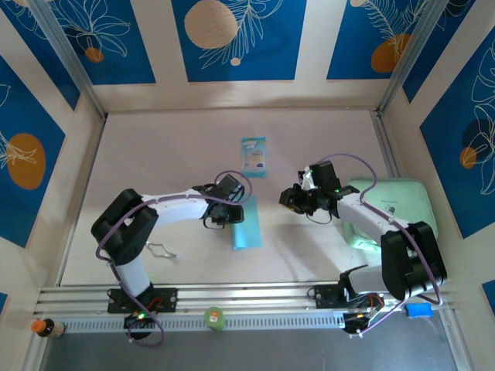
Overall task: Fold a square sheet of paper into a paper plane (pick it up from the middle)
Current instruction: First fold the square sheet of paper in half at the center of the table.
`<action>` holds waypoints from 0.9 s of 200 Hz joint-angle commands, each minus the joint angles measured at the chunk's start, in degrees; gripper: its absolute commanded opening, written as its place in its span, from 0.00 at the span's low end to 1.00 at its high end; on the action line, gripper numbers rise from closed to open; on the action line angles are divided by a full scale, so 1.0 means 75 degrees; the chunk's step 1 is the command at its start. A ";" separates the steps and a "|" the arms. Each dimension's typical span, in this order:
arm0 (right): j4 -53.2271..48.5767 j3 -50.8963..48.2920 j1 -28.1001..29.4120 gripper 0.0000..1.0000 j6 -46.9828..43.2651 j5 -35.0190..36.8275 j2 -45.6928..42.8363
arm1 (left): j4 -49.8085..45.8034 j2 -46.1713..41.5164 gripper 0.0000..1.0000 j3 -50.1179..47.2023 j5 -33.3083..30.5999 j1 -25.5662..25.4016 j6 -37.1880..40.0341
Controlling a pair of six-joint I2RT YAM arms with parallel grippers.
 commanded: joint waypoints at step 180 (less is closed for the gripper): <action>-0.0104 0.0145 0.0164 0.23 0.0040 -0.0189 0.0252 | -0.1081 0.0750 0.51 0.0524 -0.0703 0.0099 0.1316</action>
